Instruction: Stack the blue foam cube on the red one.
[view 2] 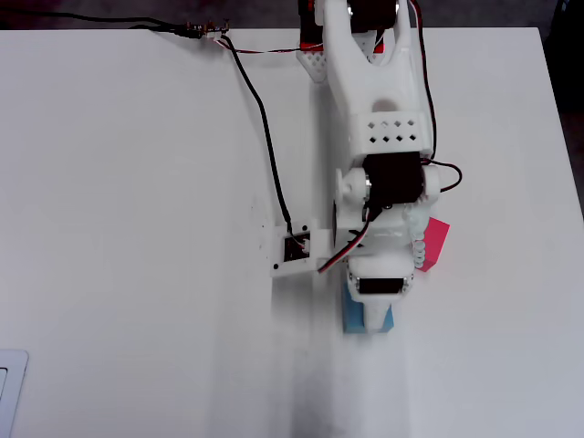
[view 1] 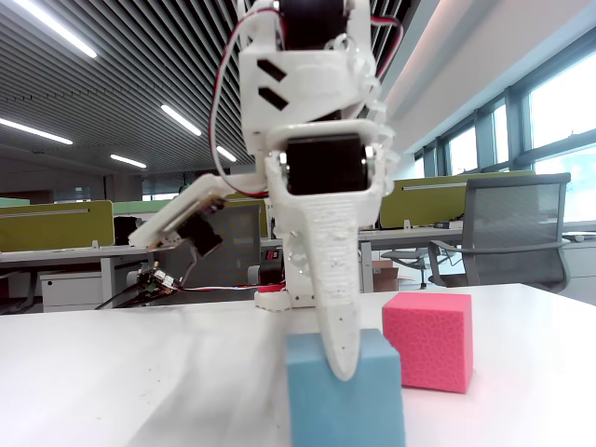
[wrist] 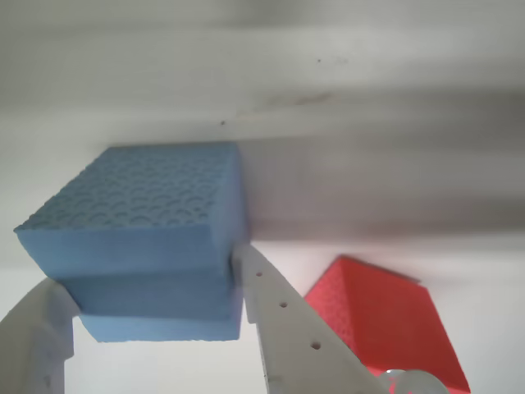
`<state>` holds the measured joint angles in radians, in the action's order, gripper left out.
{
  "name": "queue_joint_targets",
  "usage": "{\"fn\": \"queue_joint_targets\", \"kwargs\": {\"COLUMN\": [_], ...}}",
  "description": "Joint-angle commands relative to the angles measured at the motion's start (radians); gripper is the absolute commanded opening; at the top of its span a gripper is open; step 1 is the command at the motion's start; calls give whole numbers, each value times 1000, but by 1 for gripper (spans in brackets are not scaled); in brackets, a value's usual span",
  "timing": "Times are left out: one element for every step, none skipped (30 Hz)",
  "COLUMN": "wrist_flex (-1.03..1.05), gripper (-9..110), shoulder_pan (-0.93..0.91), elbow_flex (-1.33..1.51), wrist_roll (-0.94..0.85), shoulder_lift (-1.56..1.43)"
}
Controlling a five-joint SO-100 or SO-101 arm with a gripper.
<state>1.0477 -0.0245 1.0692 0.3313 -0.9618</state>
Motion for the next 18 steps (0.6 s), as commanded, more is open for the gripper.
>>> {"fn": "queue_joint_targets", "kwargs": {"wrist_flex": [25, 32, 43, 55, 67, 81, 98, 110, 121, 135, 143, 153, 164, 178, 193, 210, 229, 245], "gripper": [20, 20, 19, 19, 19, 19, 19, 19, 19, 19, 19, 19, 19, 19, 19, 19, 19, 19], "shoulder_pan": [-3, -3, -3, -3, -3, -5, -6, -6, -8, -8, -8, -8, -8, -6, -5, 0, 5, 9], "elbow_flex": [-66, -71, -75, -80, -86, -87, -92, -94, -94, -92, -87, -86, -83, -78, -74, -71, -66, -58], "wrist_roll": [3, 3, 3, 3, 3, 3, 3, 3, 5, 5, 5, 5, 5, 5, 5, 5, 5, 5], "shoulder_lift": [-77, -92, -107, -124, -141, -160, -178, -198, -219, -244, -264, -285, -307, -327, -348, -367, -387, -407]}}
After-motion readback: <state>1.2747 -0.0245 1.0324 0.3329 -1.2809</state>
